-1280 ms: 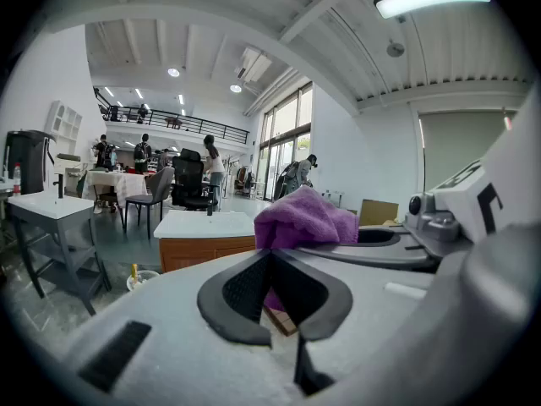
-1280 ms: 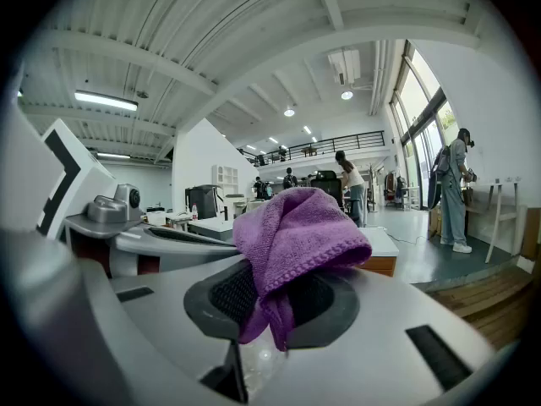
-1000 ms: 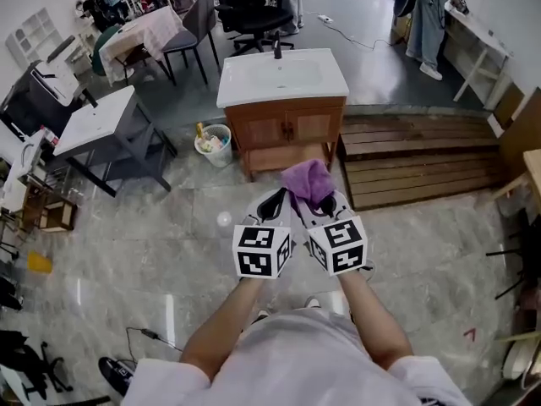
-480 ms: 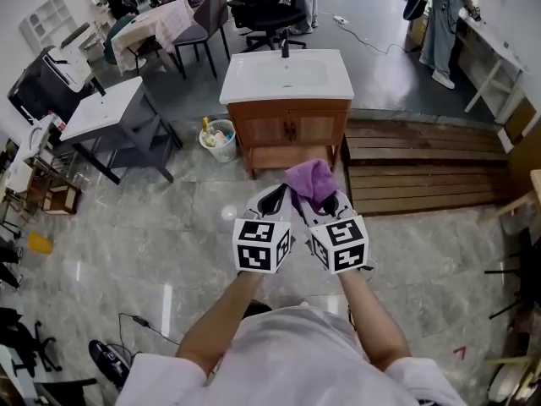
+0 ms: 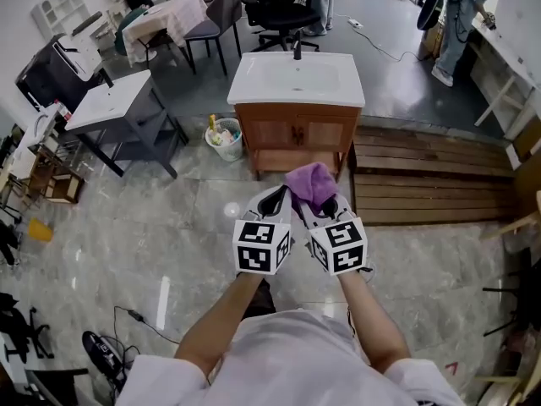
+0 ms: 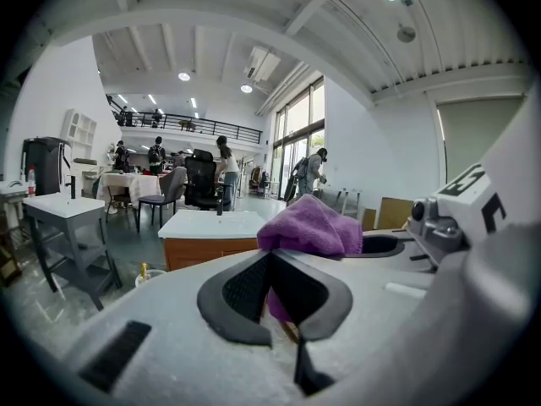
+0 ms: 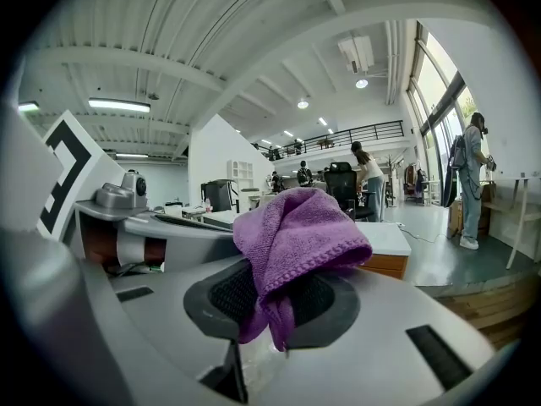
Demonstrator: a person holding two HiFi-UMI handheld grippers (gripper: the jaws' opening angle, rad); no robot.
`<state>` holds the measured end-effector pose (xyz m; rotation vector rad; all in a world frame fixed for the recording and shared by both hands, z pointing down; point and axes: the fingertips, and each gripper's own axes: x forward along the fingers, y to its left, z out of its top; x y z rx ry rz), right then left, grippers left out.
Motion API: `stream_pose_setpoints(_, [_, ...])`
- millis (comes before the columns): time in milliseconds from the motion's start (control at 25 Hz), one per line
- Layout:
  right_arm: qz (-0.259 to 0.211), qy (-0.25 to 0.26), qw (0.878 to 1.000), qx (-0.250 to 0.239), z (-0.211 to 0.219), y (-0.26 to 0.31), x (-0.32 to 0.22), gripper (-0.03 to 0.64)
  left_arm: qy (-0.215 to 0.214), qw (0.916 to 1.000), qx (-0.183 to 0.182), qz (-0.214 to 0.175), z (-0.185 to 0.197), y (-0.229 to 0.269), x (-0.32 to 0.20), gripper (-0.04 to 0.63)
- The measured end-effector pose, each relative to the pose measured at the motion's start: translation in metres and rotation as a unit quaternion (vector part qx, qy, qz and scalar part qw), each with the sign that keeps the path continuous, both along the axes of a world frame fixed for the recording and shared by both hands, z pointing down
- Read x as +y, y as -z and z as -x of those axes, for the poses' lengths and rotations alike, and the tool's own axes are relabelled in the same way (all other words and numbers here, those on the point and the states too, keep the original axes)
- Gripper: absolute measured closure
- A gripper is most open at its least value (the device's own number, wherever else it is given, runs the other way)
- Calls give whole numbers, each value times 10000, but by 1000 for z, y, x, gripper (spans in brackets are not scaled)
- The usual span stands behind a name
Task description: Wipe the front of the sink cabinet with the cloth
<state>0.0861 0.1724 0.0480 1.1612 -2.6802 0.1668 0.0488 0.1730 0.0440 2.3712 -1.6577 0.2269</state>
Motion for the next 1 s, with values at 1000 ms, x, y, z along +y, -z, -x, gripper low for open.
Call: stream_pose_setpoints(1000, [128, -95, 9998, 151, 153, -9, -185, 544, -141, 9998, 6, 143, 157, -11, -179, 591])
